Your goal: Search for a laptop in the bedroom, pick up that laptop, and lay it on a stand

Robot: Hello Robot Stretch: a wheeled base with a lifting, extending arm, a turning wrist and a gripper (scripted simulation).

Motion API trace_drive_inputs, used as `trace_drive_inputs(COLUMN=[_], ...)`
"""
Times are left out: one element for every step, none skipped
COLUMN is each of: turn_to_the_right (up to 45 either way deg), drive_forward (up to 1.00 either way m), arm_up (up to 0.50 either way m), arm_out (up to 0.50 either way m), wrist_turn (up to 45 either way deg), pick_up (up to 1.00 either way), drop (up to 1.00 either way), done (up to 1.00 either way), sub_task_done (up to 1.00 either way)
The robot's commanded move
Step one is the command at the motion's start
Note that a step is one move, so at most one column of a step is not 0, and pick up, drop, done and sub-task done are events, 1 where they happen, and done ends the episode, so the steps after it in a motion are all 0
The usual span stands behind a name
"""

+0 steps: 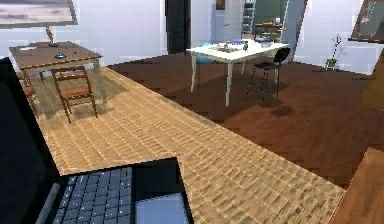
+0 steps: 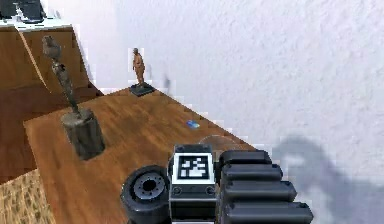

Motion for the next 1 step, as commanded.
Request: trace_drive_inputs(turn_to_the_right=[-12.0], drive_forward=[0.0], arm_up=[0.0], arm_out=[0.0], wrist_turn=[0.0], pick_up=[0.0], drop=[0.0], done=[0.0], sub_task_done=[0.0])
